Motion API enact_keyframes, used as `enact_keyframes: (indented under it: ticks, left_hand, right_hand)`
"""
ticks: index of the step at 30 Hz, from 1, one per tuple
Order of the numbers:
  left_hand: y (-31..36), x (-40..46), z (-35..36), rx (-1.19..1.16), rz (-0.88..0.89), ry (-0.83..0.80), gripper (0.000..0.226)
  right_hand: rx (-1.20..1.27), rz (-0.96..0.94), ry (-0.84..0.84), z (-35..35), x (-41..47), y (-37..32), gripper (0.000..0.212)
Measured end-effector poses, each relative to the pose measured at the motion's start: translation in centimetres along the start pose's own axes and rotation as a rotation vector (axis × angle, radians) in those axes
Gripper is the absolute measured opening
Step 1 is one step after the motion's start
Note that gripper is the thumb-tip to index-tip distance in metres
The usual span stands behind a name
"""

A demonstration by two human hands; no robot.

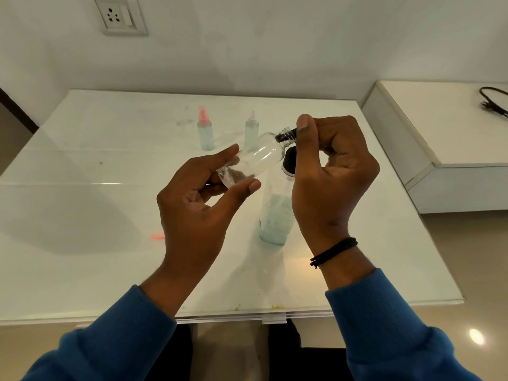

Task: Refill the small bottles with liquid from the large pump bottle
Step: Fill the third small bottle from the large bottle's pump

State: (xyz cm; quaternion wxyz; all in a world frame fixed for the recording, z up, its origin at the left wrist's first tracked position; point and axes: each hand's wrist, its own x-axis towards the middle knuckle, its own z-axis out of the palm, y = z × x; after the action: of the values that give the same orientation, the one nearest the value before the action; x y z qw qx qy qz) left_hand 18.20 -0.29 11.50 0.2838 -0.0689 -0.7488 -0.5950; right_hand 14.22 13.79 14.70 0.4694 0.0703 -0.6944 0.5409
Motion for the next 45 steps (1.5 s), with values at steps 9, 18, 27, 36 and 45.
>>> enact_keyframes:
  ticks: [9, 18, 27, 36, 45]
  left_hand:
    - [0.06, -0.04, 0.04, 0.012, 0.006, 0.001, 0.046]
    - [-0.03, -0.08, 0.03, 0.01, -0.003, -0.001, 0.047]
    - [0.05, 0.0, -0.06, 0.002, -0.013, -0.001, 0.047]
    - [-0.01, -0.1, 0.0, 0.017, 0.002, 0.002, 0.046]
    - [0.32, -0.04, -0.05, 0.025, 0.003, -0.003, 0.046]
  right_hand:
    - [0.006, 0.012, 0.008, 0.09, -0.08, 0.26, 0.021]
    - [-0.003, 0.024, 0.009, 0.09, -0.16, 0.39, 0.021]
    - [0.006, 0.029, -0.002, 0.06, -0.05, 0.11, 0.023]
    - [0.011, 0.025, 0.006, 0.08, -0.17, 0.31, 0.023]
    - [0.008, 0.03, 0.007, -0.04, -0.11, 0.33, 0.024]
